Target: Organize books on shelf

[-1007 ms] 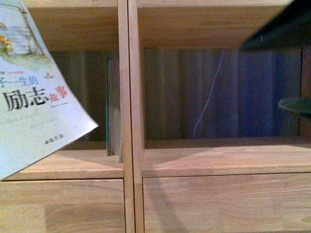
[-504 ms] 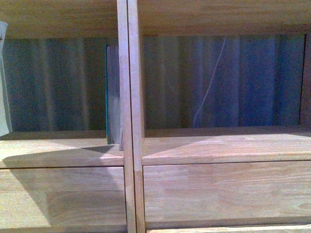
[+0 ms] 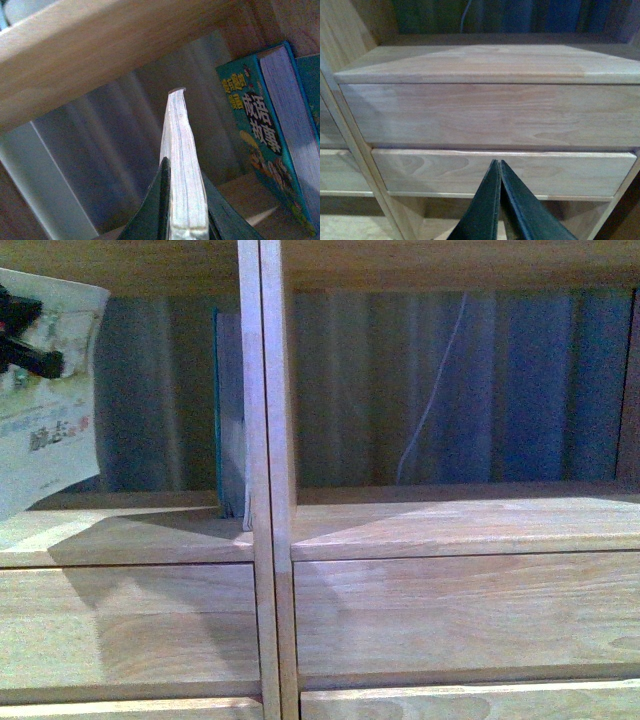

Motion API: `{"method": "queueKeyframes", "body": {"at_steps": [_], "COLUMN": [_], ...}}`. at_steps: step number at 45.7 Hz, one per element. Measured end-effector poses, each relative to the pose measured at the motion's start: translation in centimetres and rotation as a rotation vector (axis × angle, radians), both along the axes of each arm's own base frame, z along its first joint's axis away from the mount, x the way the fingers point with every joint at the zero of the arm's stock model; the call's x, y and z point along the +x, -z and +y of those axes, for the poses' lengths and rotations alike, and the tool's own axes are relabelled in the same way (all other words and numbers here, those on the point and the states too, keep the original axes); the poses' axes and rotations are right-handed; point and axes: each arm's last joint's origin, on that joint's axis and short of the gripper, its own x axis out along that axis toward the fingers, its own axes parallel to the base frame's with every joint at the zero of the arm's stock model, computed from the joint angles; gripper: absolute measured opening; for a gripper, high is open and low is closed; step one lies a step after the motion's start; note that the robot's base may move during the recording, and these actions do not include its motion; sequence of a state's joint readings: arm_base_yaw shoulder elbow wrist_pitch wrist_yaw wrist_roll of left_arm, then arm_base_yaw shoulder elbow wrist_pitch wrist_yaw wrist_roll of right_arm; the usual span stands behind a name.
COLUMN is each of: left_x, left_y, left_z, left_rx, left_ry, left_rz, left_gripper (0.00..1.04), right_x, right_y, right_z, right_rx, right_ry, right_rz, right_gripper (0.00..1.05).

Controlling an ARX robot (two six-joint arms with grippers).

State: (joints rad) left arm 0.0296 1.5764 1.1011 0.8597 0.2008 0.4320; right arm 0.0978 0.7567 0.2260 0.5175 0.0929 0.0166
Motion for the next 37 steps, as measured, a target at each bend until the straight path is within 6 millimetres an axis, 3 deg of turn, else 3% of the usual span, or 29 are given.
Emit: {"method": "queueKeyframes", "body": {"at_steps": [7,18,27,37], "left_x": [3.2,8.6,10.9,11.7], "left_y": [0.4,1.6,2.8,3.0], "left_z": [-1.8,-6.8,-8.6,-8.6], "left_rx": [-0.024,-0.070,-0.100,-0.118], "left_ry": [0.021,0.119,0.127,0.095], "left_rz": [0.002,0.000,0.009,0.002], "left_gripper": [0.07,0.07,0.07,0.07], "right_x": [-1.1,-2.7,-3.5,-4.1], "right_y": [1.0,2.5,3.0,3.5], "right_z": [-0.9,-1.3,-1.3,-1.3], "right_rx": [-0.008,-0.009,-0.009,-0.009], "right_ry": [-0.017,0.002,0.002,0.002], "right_rz": [-0.006,-0.005,-0.010,-0.007], "right_gripper": [0.03,0.03,0.03,0.03]}}
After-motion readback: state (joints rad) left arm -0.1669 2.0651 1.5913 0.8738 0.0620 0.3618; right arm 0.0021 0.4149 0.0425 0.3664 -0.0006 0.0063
